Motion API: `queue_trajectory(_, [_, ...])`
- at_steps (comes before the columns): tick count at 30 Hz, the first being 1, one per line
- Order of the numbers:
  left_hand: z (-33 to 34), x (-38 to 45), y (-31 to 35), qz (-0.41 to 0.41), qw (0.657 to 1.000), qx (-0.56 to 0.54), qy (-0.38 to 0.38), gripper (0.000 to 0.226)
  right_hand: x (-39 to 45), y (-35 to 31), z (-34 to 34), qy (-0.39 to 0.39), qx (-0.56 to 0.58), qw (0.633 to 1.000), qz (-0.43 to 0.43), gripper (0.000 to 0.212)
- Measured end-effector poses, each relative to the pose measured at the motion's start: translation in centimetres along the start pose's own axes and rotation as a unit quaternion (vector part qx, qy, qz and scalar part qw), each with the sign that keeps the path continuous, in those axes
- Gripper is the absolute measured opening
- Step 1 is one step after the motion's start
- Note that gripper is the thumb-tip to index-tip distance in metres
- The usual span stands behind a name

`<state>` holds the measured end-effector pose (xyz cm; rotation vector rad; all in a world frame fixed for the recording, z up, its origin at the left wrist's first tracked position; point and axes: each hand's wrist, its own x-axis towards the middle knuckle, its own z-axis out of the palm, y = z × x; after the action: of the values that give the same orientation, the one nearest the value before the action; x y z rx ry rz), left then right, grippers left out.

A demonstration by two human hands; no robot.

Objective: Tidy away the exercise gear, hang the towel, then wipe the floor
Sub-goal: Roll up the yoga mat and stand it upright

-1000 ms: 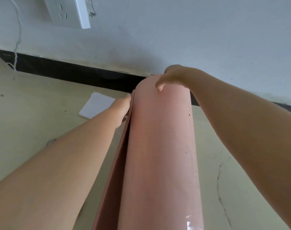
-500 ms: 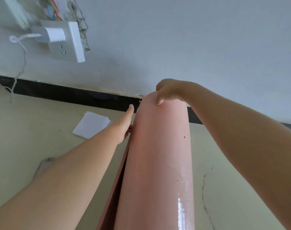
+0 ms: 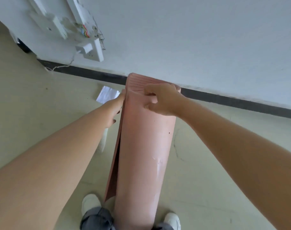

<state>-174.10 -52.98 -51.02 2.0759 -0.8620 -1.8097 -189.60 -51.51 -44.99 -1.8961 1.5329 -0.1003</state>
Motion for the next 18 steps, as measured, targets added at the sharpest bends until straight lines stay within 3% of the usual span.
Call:
queue_trajectory(5, [-0.8, -10.5, -1.2, 0.005, 0.999, 0.003, -0.034, 0.055, -11.3, -4.3, 1.0, 0.043, -0.029, 0.998, -0.042, 0.002])
queue_trajectory(8, [-1.6, -15.3, -1.8, 0.034, 0.994, 0.094, -0.052, 0.061, -16.8, -6.3, 2.5, 0.133, -0.057, 0.987, -0.075, 0.006])
queue_trajectory(11, [-2.9, -19.2, -3.3, 0.074, 0.960, 0.240, -0.124, 0.059, -21.9, -7.9, 4.8, 0.170, -0.071, 0.980, -0.077, 0.015])
queue_trajectory(15, [-3.2, -25.4, -6.3, 0.205, 0.902, 0.375, -0.053, 0.041, -28.7, -11.1, 7.5, 0.188, -0.065, 0.979, -0.046, 0.018])
queue_trajectory(18, [-3.7, -29.1, -9.7, 0.204, 0.919, 0.331, -0.069, 0.029, -33.8, -14.1, 10.0, 0.195, -0.016, 0.980, -0.026, 0.021])
